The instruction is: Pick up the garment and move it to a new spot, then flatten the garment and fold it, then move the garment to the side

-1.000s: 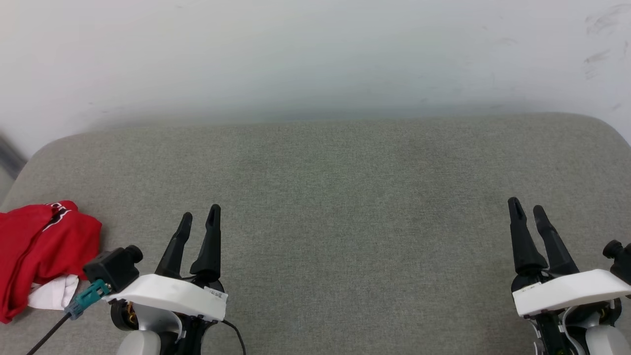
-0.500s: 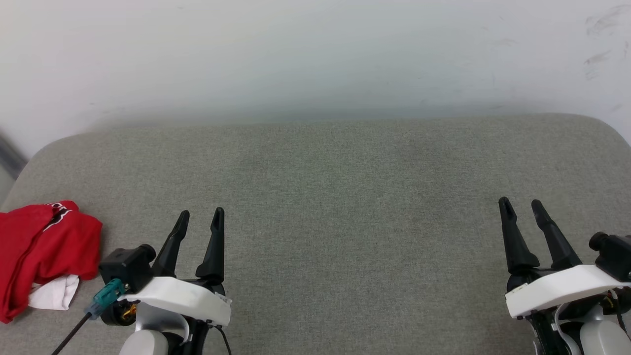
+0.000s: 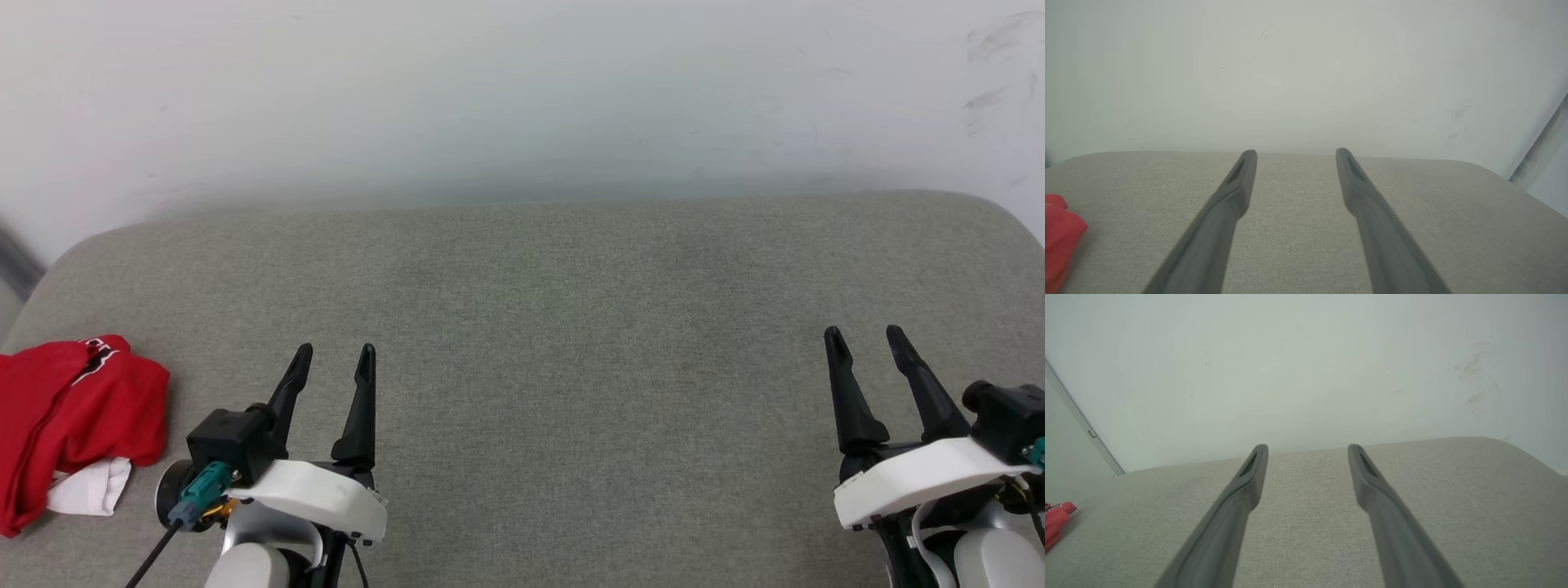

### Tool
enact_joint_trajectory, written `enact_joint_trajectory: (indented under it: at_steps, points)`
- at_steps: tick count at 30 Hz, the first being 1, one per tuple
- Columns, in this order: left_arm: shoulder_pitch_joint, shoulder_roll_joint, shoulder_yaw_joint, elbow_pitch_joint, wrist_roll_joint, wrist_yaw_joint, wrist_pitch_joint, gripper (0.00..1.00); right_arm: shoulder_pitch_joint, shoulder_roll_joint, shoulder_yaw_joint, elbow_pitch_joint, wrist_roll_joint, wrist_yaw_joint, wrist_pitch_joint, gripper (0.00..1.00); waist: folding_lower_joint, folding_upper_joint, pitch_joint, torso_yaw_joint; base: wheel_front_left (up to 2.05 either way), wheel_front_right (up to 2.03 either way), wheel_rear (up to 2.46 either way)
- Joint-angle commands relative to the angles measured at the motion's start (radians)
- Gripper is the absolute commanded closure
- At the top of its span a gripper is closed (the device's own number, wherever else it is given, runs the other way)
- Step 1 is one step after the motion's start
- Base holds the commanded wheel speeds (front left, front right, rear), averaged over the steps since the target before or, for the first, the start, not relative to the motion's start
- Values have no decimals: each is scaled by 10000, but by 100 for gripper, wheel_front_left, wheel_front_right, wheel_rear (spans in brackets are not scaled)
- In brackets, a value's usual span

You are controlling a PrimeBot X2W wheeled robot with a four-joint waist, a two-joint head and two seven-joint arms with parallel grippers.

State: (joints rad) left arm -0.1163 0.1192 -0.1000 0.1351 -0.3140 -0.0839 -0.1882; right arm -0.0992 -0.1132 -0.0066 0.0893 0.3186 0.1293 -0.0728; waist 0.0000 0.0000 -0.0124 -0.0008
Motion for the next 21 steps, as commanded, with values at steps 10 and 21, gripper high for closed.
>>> enact_joint_trajectory:
  at_steps: [10, 21]
  points:
    - [-225, 44, -66, 126, 891, 111, -298, 0, -160, 131, -112, -147, -1169, 21, -11, 0, 0, 0, -4, -9, 0, 0, 0]
    - [-110, -114, 151, 233, 1476, 132, -516, 0, -173, 197, 16, -208, -1896, 14, -146, 0, 0, 0, -15, -28, 0, 0, 0]
